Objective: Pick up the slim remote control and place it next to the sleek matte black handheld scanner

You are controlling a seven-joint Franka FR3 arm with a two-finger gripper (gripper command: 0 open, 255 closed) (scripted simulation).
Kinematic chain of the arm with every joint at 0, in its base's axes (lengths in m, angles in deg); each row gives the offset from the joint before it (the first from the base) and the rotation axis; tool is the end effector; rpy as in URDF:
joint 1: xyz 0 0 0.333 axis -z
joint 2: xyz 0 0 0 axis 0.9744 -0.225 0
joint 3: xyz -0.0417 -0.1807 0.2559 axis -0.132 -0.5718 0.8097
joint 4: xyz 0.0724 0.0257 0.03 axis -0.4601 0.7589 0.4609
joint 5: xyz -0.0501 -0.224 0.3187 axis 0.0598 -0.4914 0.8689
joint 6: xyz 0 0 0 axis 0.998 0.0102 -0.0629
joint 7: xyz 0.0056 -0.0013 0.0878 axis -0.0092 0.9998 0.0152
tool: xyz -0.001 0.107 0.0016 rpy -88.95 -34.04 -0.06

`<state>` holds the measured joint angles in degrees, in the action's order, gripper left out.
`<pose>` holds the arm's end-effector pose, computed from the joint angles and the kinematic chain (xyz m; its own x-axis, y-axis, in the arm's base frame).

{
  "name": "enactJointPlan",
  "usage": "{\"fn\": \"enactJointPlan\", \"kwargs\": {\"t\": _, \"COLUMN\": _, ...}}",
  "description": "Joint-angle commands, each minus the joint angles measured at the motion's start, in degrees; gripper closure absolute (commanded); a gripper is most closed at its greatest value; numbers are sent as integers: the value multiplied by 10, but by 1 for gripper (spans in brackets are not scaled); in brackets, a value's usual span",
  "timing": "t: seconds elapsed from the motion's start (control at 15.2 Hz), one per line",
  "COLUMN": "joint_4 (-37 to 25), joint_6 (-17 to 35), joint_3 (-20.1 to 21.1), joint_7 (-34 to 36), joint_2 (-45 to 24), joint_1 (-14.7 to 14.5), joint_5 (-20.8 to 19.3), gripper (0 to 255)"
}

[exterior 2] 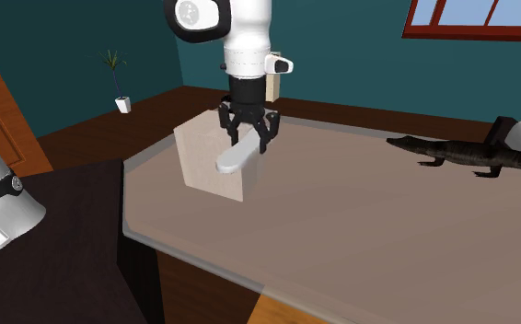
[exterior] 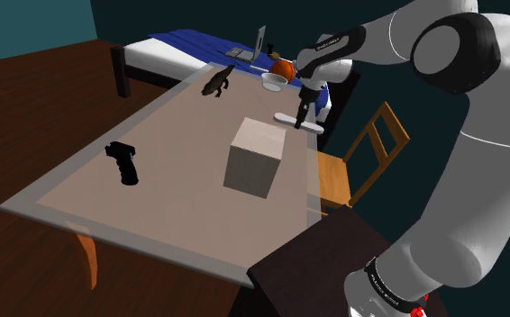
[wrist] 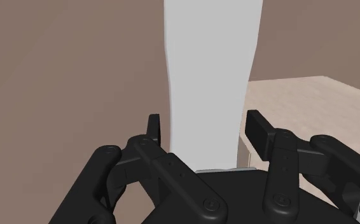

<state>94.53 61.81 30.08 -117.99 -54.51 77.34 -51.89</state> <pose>0.5849 -0.2147 0.3528 0.7729 0.6344 0.0104 0.6345 -0.7727 -0.0203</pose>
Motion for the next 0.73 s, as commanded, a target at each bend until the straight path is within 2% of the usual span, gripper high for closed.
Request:
{"fn": "enactJointPlan", "kwargs": {"t": 0.0, "joint_4": 18, "joint_6": 4, "joint_3": 4, "joint_7": 26, "joint_2": 17, "joint_1": -18, "joint_5": -8, "gripper": 255}}
{"fn": "enactJointPlan", "kwargs": {"t": 0.66, "joint_4": 79, "joint_6": 27, "joint_3": 45, "joint_7": 166, "joint_2": 65, "joint_1": -109, "joint_5": -35, "gripper": 255}}
